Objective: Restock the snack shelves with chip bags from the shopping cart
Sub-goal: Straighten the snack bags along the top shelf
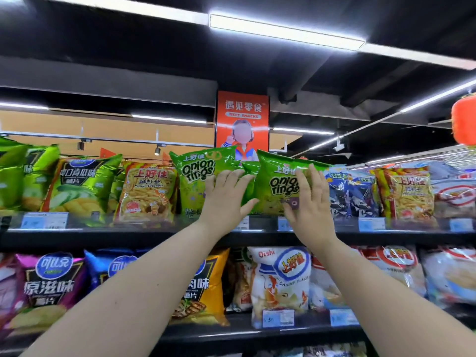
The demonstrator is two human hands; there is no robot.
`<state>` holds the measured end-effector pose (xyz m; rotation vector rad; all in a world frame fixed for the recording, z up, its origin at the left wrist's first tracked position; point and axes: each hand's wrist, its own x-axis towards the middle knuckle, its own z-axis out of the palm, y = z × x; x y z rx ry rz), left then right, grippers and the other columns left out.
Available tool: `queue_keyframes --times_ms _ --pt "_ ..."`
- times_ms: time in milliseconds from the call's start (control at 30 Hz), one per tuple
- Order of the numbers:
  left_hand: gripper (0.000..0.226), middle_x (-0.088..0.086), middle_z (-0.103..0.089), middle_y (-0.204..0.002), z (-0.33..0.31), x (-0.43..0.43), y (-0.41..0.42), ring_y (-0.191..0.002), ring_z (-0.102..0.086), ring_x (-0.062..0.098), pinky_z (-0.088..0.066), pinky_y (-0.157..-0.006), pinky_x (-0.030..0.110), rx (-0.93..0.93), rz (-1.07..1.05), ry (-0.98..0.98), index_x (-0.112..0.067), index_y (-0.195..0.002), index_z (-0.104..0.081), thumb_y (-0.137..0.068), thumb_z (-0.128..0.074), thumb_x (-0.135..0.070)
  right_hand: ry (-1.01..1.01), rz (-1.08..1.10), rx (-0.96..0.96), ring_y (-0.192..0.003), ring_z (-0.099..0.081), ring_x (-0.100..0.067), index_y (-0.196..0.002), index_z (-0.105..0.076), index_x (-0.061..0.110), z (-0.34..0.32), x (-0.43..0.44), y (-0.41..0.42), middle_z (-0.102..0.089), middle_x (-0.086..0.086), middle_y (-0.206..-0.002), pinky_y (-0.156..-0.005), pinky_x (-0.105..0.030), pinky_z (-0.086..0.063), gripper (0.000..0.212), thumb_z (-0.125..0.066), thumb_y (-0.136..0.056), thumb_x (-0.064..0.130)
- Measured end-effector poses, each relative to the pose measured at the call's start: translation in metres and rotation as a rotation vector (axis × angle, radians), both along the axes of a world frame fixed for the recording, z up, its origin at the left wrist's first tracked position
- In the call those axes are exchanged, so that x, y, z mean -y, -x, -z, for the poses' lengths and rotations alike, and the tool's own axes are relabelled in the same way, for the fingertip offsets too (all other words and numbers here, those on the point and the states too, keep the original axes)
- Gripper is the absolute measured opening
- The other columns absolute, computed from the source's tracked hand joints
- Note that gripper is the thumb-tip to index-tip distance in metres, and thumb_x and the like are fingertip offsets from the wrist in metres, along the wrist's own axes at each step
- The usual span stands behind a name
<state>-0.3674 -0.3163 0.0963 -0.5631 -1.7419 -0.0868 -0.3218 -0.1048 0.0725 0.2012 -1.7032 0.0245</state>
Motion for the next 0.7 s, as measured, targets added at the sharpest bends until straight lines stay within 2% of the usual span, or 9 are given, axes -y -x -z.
queue_keyframes --times_ms 67,133,200,267,300,367,500,600,700 --pt "0.061 -0.002 -0.054 -0.129 -0.005 -0.017 -0.003 -0.118 -0.047 0.025 -0.033 -0.091 0.044 0.027 0.009 -0.059 -0.027 -0.134 -0.049 -0.085 -0.050 -0.063 -0.034 0.001 0.024 -0.143 -0.018 -0.038 -0.148 -0.023 0.014 -0.009 -0.012 0.005 -0.031 -0.020 -0.152 -0.118 -0.053 -0.019 0.077 -0.065 -0.086 0.029" --pt "0.067 -0.003 -0.052 -0.130 -0.014 -0.031 -0.003 -0.122 -0.042 0.023 -0.028 -0.092 0.042 0.123 -0.021 -0.105 -0.030 -0.141 -0.039 -0.086 -0.050 -0.067 -0.151 0.082 0.075 -0.144 -0.021 -0.032 -0.149 -0.026 0.015 -0.021 -0.022 0.013 -0.035 -0.015 -0.153 -0.116 -0.055 -0.017 0.075 -0.063 -0.087 0.033" --pt "0.070 -0.001 -0.053 -0.130 -0.021 -0.039 0.001 -0.123 -0.039 0.022 -0.026 -0.093 0.042 0.166 -0.068 -0.141 -0.033 -0.145 -0.034 -0.086 -0.052 -0.068 -0.205 0.085 0.182 -0.146 -0.021 -0.028 -0.153 -0.018 0.022 -0.036 -0.030 0.023 -0.025 -0.007 -0.159 -0.116 -0.054 -0.015 0.075 -0.057 -0.091 0.038" --pt "0.071 -0.001 -0.053 -0.130 -0.026 -0.040 0.006 -0.123 -0.040 0.022 -0.025 -0.093 0.043 0.158 -0.111 -0.164 -0.034 -0.145 -0.034 -0.086 -0.051 -0.069 -0.095 -0.076 0.364 -0.147 -0.014 -0.031 -0.153 -0.005 0.038 -0.049 -0.036 0.033 -0.004 0.008 -0.163 -0.118 -0.052 -0.016 0.074 -0.051 -0.095 0.042" --pt "0.072 -0.001 -0.053 -0.131 -0.027 -0.039 0.009 -0.123 -0.041 0.022 -0.024 -0.093 0.042 0.145 -0.127 -0.180 -0.033 -0.145 -0.034 -0.085 -0.049 -0.070 -0.021 -0.185 0.445 -0.147 -0.014 -0.032 -0.152 -0.004 0.045 -0.054 -0.039 0.038 0.002 0.016 -0.162 -0.118 -0.051 -0.019 0.075 -0.052 -0.095 0.043" --pt "0.070 -0.003 -0.050 -0.137 -0.024 -0.036 0.016 -0.124 -0.041 0.023 -0.021 -0.091 0.042 0.077 -0.168 -0.167 -0.032 -0.145 -0.035 -0.087 -0.044 -0.070 0.031 -0.353 0.481 -0.146 -0.019 -0.026 -0.150 -0.009 0.049 -0.060 -0.040 0.042 0.005 0.023 -0.160 -0.115 -0.049 -0.027 0.079 -0.060 -0.091 0.045" --pt "0.053 0.002 -0.043 -0.147 -0.014 -0.028 0.028 -0.127 -0.034 0.024 -0.019 -0.090 0.043 -0.036 -0.232 0.013 -0.033 -0.137 -0.046 -0.092 -0.036 -0.058 0.083 -0.509 0.472 -0.145 -0.022 -0.019 -0.151 -0.019 0.042 -0.055 -0.032 0.053 0.003 0.024 -0.159 -0.113 -0.043 -0.032 0.084 -0.071 -0.086 0.036" --pt "0.039 0.005 -0.047 -0.143 -0.013 -0.022 0.027 -0.127 -0.031 0.024 -0.020 -0.093 0.042 -0.087 -0.175 0.025 -0.029 -0.127 -0.053 -0.092 -0.047 -0.044 0.143 -0.558 0.426 -0.145 -0.020 -0.021 -0.150 -0.026 0.038 -0.063 -0.030 0.058 -0.007 0.019 -0.159 -0.116 -0.043 -0.030 0.083 -0.074 -0.084 0.027" --pt "0.043 0.008 -0.046 -0.144 -0.014 -0.016 0.025 -0.131 -0.031 0.028 -0.020 -0.099 0.045 -0.109 -0.244 0.053 -0.029 -0.127 -0.054 -0.086 -0.062 -0.041 0.153 -0.566 0.454 -0.144 -0.023 -0.017 -0.150 -0.031 0.035 -0.077 -0.034 0.056 -0.014 0.013 -0.159 -0.117 -0.039 -0.027 0.082 -0.075 -0.083 0.023"
